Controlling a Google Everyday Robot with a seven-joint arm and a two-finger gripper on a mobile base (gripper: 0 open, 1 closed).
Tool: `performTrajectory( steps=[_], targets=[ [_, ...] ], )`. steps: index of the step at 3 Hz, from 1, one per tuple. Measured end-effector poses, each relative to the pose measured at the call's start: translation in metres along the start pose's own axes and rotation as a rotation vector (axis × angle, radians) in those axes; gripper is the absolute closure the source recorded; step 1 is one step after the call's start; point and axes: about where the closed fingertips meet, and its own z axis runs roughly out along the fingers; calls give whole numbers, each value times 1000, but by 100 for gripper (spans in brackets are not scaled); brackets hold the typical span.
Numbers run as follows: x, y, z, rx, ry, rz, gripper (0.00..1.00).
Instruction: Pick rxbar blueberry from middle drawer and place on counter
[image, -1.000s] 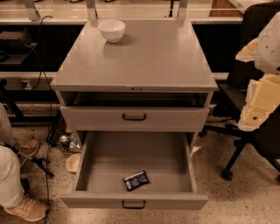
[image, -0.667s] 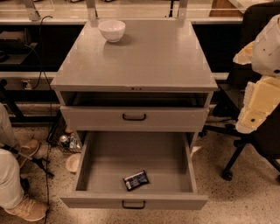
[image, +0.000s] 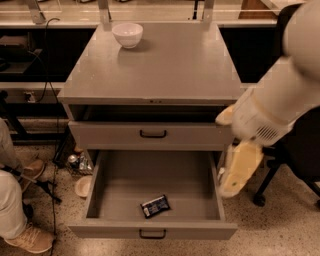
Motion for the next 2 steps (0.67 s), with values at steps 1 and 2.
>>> performTrajectory(
  steps=[1,2],
  targets=[
    [-30,30,99,-105,-140,9,0],
    [-30,30,99,-105,-140,9,0]
  ],
)
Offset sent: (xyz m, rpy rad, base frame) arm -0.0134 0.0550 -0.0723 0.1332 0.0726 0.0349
